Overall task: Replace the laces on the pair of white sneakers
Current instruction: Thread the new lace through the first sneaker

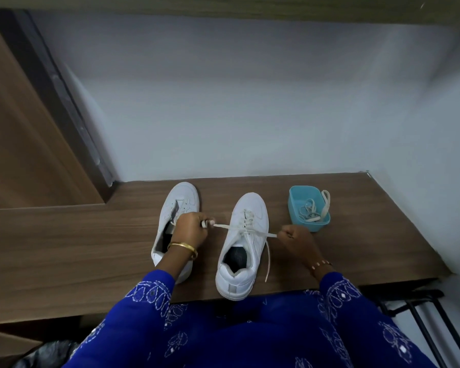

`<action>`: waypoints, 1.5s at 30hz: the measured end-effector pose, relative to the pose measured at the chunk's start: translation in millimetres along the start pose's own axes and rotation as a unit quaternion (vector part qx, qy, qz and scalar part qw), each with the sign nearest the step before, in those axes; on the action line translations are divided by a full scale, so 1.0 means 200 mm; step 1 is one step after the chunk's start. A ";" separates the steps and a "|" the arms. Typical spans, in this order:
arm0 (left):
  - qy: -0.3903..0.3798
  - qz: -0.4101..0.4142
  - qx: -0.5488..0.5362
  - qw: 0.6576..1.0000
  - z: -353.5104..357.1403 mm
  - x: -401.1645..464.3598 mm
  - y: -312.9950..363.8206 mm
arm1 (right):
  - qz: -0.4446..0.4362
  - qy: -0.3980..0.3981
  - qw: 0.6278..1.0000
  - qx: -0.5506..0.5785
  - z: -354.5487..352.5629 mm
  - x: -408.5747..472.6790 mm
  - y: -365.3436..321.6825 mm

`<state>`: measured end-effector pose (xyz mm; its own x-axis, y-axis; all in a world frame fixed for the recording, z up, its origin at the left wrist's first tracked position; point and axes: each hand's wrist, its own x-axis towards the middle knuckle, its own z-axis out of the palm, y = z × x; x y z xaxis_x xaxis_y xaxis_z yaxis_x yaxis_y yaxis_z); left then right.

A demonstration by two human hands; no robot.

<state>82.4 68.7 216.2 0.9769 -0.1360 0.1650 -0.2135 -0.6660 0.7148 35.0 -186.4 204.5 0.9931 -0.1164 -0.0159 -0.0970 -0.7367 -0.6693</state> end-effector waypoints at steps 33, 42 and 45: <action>-0.137 -0.197 -0.159 0.958 0.32 0.07 0.19 | 0.068 -0.053 0.996 -0.032 0.10 0.17 -0.17; -0.144 -0.191 -0.166 0.957 0.36 0.20 0.26 | 0.065 -0.045 0.995 -0.060 0.04 0.31 -0.15; -0.163 -0.211 -0.182 0.947 0.32 0.18 0.24 | 0.057 -0.010 0.994 -0.089 0.06 0.29 -0.18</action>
<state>107.9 -15.6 212.1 0.9158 -0.1726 -0.3626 0.2634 -0.4235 0.8668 96.0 -159.4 218.6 0.9758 -0.1940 -0.1006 -0.2178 -0.8254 -0.5209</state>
